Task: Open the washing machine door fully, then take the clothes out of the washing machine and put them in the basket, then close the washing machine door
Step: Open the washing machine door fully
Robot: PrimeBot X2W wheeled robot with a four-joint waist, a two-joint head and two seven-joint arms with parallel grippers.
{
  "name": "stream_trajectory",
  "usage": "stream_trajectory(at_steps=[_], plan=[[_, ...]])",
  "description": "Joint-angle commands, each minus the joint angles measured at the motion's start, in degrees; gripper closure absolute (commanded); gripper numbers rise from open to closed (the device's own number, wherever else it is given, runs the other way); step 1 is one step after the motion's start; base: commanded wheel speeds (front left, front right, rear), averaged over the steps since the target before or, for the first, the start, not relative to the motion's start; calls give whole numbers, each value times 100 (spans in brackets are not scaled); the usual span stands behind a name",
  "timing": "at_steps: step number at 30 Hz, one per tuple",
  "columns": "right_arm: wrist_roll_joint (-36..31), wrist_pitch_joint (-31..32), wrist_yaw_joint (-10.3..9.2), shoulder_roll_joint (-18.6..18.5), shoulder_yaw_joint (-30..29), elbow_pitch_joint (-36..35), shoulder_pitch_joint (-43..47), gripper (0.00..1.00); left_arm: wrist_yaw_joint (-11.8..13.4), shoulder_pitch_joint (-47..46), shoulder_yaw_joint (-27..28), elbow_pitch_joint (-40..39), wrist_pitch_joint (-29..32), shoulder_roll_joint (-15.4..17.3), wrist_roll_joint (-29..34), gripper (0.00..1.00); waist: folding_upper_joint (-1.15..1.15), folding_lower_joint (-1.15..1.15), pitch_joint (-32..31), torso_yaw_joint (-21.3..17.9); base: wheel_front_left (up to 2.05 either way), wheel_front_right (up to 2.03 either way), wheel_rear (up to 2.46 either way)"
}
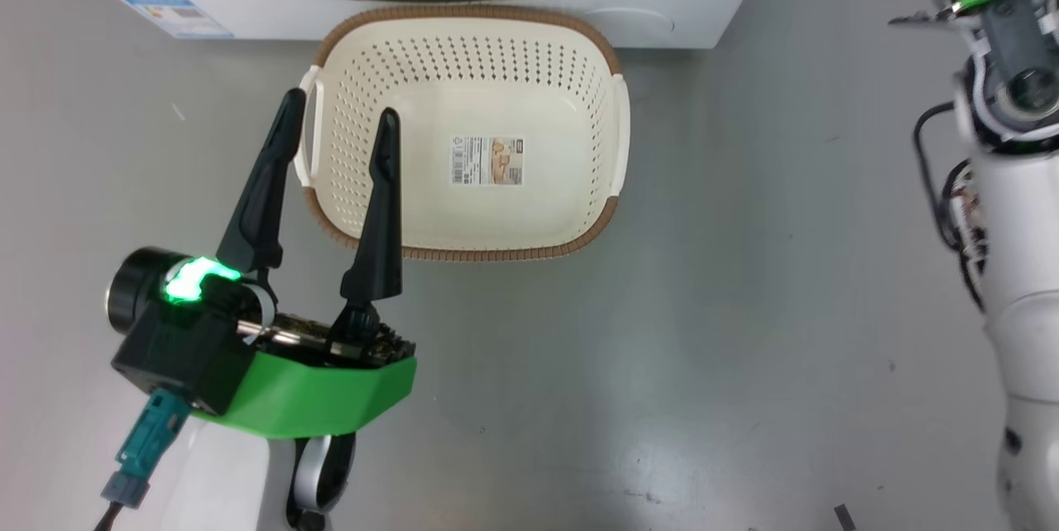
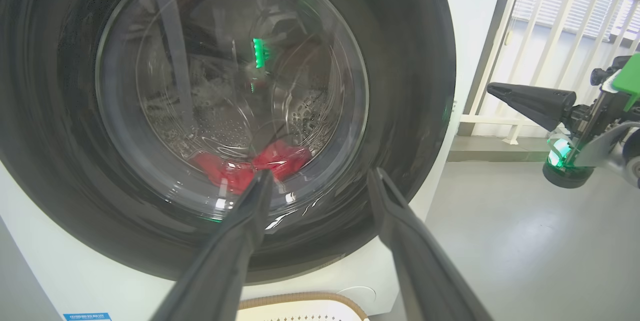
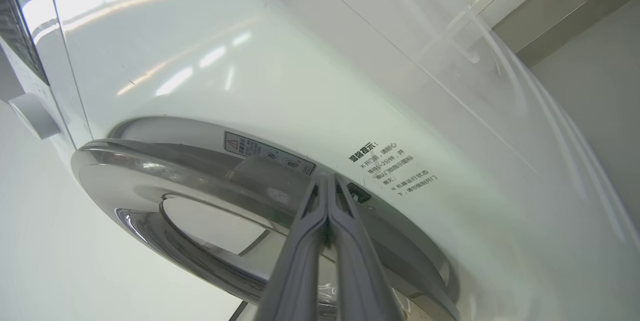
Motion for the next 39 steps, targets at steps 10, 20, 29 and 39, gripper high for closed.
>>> stream_trajectory(at_steps=[10,20,29,39], plan=[[981,1343,37,-229,184,-167,-667,100,-81,-111,184,-117,-27,106,18,0,0,0,304,141,0,0,0],[976,1536,37,-359,261,75,-1169,100,-109,-142,106,-105,-27,106,-32,0,0,0,475,286,0,0,0],[887,1605,37,-423,370,436,-1478,100,-126,-168,72,-76,-27,106,-89,0,0,0,591,373,0,0,0],[1232,2251,37,-474,497,542,-1680,100,-99,-198,32,-37,-27,106,-133,0,0,0,593,424,0,0,0]])
